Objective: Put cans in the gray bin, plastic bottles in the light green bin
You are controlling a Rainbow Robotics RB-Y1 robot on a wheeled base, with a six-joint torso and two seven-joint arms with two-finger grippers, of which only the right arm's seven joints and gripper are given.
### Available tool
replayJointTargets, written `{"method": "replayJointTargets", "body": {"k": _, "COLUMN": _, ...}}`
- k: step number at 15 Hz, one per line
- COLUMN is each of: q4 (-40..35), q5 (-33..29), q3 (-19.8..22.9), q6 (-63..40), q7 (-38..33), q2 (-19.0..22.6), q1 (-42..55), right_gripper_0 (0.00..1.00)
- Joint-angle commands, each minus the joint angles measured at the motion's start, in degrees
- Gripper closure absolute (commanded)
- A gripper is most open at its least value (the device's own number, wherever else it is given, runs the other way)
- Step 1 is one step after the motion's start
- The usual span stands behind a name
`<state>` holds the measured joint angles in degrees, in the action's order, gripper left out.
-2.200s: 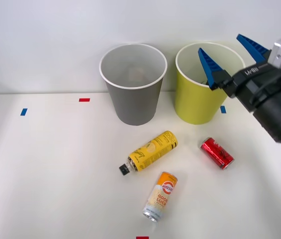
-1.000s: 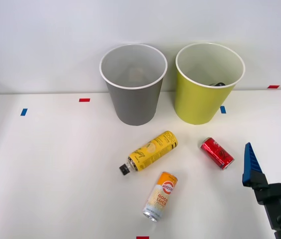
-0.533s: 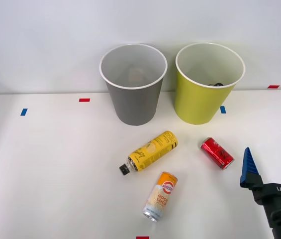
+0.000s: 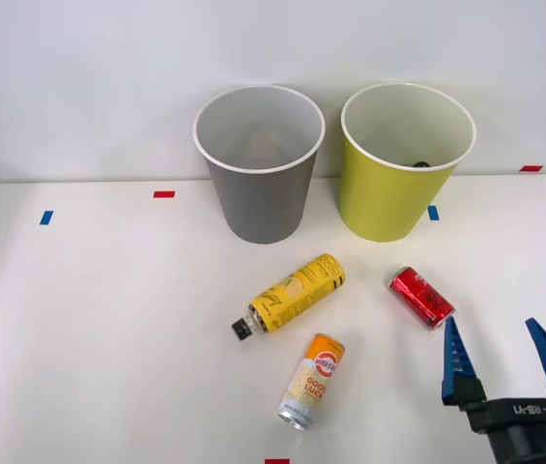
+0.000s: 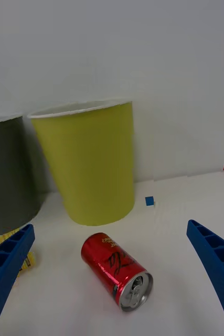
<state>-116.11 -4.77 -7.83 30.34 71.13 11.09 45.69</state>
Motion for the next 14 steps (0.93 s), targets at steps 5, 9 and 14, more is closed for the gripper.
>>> {"method": "replayJointTargets", "body": {"k": 5, "q4": 2.6, "q5": -0.9, "q3": -3.7, "q6": 4.5, "q7": 14.7, "q2": 0.0, "q1": 8.5, "right_gripper_0": 0.00}}
{"method": "replayJointTargets", "body": {"k": 9, "q4": 2.6, "q5": -0.1, "q3": -6.1, "q6": 3.8, "q7": 20.3, "q2": 0.7, "q1": 13.4, "right_gripper_0": 0.00}}
{"method": "replayJointTargets", "body": {"k": 14, "q4": 2.6, "q5": 0.3, "q3": -10.1, "q6": 3.4, "q7": 21.2, "q2": 3.2, "q1": 17.1, "right_gripper_0": 0.00}}
